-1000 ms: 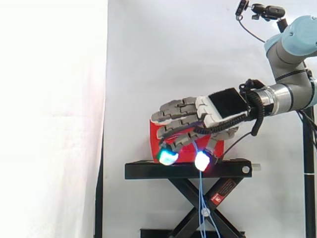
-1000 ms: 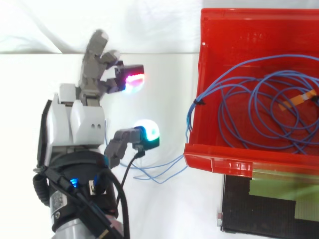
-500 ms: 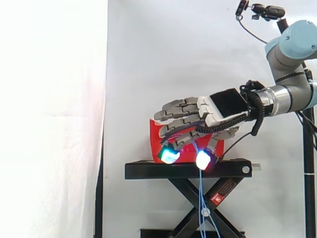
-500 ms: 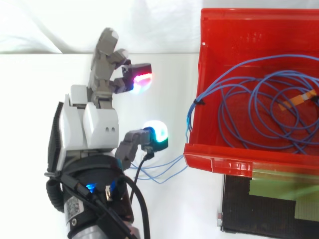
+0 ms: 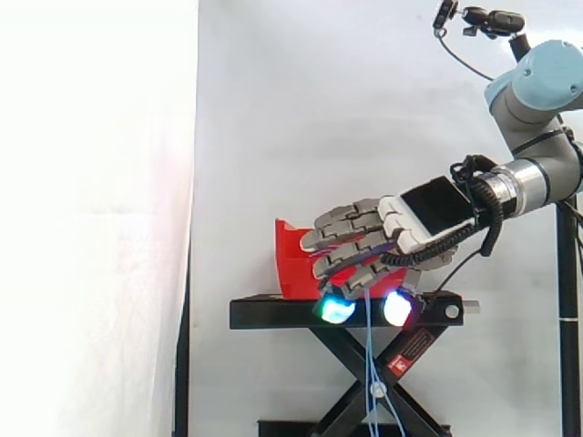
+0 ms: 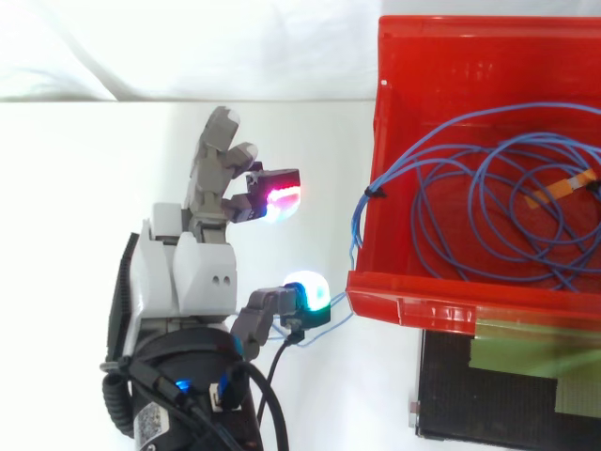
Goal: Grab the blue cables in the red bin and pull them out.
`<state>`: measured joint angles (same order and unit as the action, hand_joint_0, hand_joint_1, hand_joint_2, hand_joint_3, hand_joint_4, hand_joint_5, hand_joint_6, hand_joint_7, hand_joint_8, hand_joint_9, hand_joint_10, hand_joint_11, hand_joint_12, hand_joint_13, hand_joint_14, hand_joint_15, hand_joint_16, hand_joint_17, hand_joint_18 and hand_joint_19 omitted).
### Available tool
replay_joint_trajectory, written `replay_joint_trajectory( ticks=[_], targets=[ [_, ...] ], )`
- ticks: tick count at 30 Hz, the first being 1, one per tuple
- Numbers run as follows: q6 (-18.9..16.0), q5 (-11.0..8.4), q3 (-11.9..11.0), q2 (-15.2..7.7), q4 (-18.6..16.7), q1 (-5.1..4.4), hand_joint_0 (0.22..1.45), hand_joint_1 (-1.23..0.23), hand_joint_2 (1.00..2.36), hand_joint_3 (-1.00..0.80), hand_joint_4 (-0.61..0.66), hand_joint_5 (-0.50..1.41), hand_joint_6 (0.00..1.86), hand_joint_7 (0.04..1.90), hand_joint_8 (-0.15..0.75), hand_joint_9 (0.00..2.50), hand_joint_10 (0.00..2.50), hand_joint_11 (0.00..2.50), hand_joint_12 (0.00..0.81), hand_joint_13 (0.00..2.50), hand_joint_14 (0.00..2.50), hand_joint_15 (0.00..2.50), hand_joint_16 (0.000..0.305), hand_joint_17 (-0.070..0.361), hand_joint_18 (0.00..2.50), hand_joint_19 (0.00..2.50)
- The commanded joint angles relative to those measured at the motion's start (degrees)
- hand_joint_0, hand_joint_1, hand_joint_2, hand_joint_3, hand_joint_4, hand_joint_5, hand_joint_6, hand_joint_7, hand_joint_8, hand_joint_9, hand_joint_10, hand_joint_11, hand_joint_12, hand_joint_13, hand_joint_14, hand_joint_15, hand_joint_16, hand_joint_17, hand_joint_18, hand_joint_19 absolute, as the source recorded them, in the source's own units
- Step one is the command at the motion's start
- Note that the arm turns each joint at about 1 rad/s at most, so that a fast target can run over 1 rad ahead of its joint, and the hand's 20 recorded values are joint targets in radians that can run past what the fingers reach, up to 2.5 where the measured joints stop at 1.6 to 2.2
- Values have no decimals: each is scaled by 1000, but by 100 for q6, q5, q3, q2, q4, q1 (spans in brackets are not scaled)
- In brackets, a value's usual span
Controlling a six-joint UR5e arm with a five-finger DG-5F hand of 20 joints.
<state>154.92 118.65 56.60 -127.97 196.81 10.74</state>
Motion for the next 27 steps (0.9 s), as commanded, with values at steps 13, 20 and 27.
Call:
replay_joint_trajectory(
  ticks=[13,20,27],
  targets=[
    [245,-35,0,1,7,59,775,-968,1000,-1000,144,555,9,645,236,412,15,444,343,195,9,224,51,114,152,374],
    [245,-35,0,1,7,77,774,-969,1000,-1000,151,555,10,644,236,412,17,444,343,195,9,229,51,114,153,374],
    [245,-44,114,-17,-55,112,774,-967,1000,-1000,145,554,10,648,237,413,15,445,343,196,9,233,51,114,153,382]
  ],
)
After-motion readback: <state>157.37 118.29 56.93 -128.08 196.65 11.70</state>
